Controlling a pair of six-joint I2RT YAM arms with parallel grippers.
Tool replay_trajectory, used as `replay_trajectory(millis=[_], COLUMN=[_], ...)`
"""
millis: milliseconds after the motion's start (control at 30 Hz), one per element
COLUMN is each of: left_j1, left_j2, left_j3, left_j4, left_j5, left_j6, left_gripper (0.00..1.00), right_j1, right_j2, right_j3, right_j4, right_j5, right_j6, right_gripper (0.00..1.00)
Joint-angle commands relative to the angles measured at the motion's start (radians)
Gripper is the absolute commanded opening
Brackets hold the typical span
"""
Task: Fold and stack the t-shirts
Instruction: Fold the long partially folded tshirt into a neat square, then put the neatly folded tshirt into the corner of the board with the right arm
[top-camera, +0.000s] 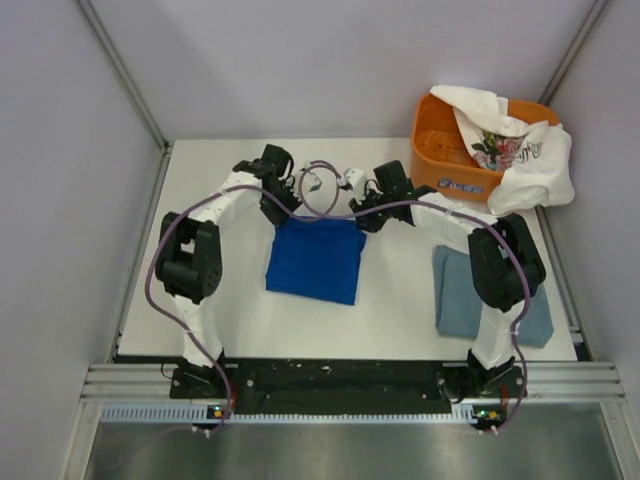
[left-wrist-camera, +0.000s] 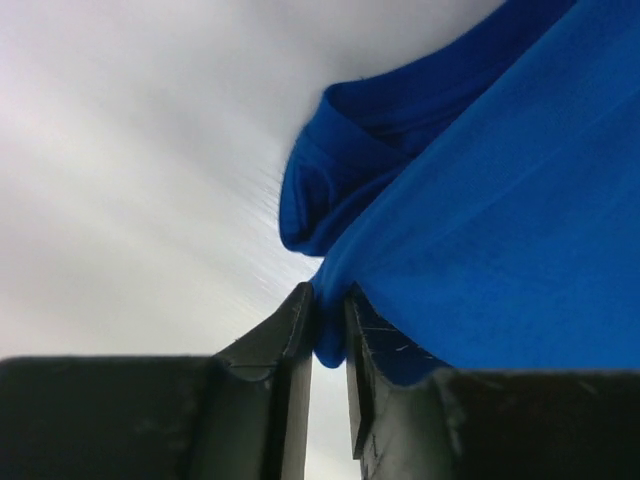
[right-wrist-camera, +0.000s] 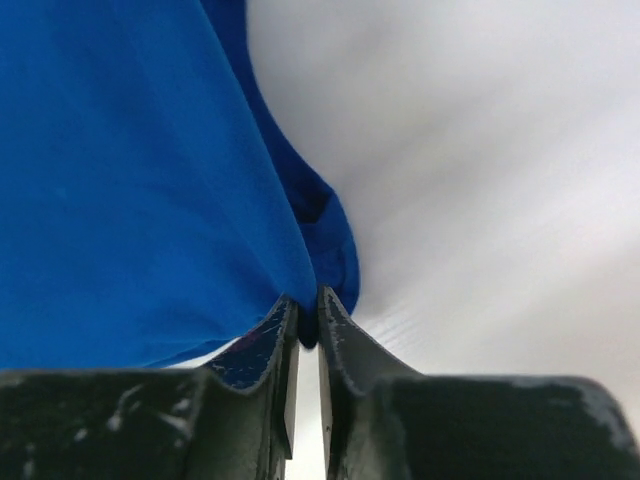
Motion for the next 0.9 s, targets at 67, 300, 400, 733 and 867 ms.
replay_trajectory(millis=[67,300,400,733,867], left_j1=[0.019,0.054,0.053,-0.001,-0.001], left_j2=[0.096,0.070,-0.036,-0.366,-0.357], left_j3=[0.107,0.224,0.123,-0.374,-0.484], left_j4=[0.117,0.107,0.114,0.068,0.091], left_j5=[-0.169,-0.214,-0.156,0.144,0.116], left_j6=[-0.028,-0.099,-0.134,-0.126,-0.108], left_gripper=[0.34,0.40,0.41,0.29,0.28], right_j1=[-0.047,-0.090,-0.087,-0.037,-0.037], right_j2=[0.117,0.114,0.021,-0.176,-0.155], right_j3=[0.125,0.201,0.114,-0.253,-0.353], right_j4=[0.022,-0.105,-0.105,0.149,0.334], right_j5=[0.174,0.305,0.229,-0.011,-0.077], right_j6=[0.143,0.358,0.456,0.766,0.901], right_gripper=[0.23,0.36,0.45,0.78,0.78])
